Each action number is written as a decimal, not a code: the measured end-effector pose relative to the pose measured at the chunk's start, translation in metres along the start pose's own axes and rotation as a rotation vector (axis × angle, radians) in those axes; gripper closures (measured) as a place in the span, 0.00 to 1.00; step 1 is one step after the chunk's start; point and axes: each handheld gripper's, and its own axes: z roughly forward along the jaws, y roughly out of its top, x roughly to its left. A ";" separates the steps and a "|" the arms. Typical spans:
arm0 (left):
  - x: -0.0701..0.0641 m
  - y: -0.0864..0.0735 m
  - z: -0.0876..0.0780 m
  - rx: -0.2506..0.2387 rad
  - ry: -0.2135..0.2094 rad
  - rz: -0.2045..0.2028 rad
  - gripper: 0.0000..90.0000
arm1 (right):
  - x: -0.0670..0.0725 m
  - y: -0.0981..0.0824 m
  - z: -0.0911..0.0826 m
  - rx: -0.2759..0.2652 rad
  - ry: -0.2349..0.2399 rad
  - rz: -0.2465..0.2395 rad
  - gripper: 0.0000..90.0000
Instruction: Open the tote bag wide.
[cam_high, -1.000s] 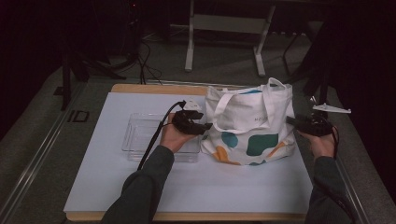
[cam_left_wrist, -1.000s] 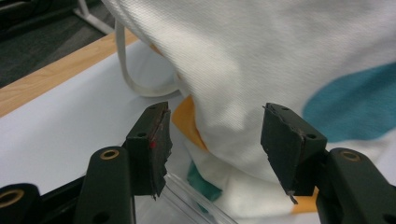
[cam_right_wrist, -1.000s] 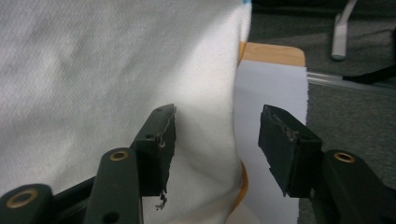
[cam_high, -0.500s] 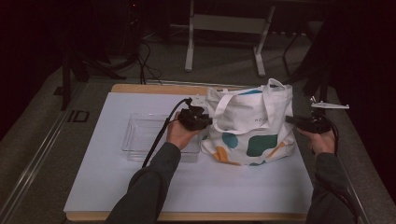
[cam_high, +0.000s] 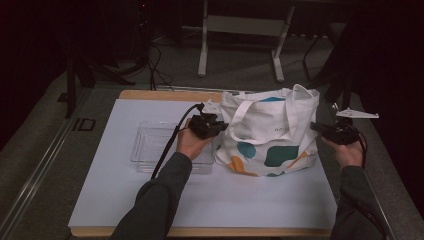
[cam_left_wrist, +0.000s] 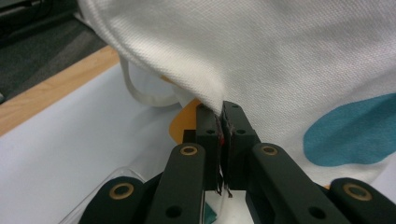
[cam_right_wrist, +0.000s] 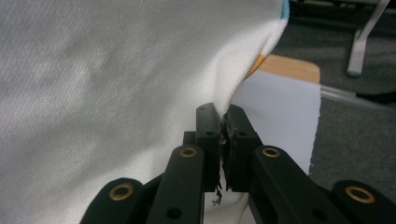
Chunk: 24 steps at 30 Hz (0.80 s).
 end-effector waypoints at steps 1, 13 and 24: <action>0.000 0.001 -0.002 -0.005 -0.003 0.002 0.97 | 0.001 0.001 -0.002 -0.008 0.000 -0.008 0.96; -0.016 0.008 -0.022 -0.069 -0.022 0.040 0.97 | 0.008 0.000 -0.029 -0.060 -0.014 -0.080 0.96; -0.032 0.010 -0.033 -0.098 -0.041 0.090 0.97 | 0.019 -0.007 -0.049 -0.101 -0.028 -0.141 0.97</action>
